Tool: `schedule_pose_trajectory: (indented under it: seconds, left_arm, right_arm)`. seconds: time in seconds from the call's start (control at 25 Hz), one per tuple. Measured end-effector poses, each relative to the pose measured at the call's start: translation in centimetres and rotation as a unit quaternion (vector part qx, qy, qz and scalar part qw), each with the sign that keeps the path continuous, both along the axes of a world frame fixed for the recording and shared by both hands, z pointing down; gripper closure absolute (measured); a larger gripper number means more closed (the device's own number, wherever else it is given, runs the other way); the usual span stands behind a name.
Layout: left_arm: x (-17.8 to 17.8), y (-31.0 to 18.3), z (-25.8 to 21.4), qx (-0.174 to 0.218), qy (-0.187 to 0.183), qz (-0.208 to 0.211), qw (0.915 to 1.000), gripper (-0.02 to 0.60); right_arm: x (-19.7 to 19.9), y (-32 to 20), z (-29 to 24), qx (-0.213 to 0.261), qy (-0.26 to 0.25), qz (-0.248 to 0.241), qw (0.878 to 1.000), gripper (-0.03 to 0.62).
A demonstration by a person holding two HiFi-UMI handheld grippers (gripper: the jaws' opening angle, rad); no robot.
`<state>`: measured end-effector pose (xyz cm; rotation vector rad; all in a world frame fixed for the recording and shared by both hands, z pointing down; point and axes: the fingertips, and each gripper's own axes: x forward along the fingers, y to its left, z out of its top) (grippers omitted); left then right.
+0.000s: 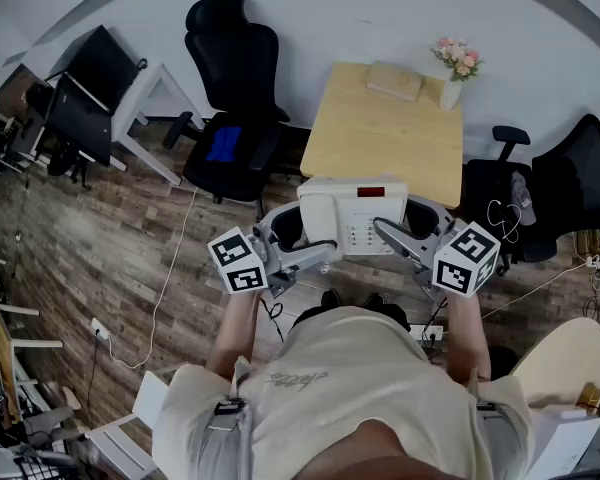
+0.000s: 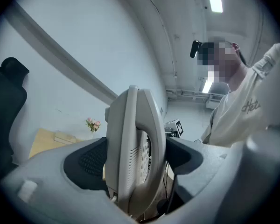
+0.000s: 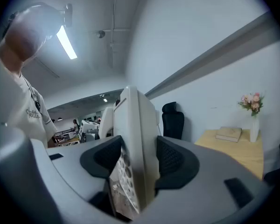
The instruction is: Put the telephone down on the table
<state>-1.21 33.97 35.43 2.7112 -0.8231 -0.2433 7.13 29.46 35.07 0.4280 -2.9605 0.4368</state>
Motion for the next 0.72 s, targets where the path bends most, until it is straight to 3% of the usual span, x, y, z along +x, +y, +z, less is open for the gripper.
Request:
schedule_pose_trajectory:
  seconds: [0.6,0.72]
  left_arm:
    - [-2.1,-0.6,3.1,-0.006,0.010,0.007,0.9999,0.206]
    - [-4.8,0.0,3.6,-0.019,0.026,0.016,0.9994,0.206]
  right_arm:
    - [-1.8,-0.6,3.0,-0.005,-0.006,0.011,1.000,0.366]
    - [-4.6,0.2,3.4,-0.018,0.002,0.019,1.000,0.365]
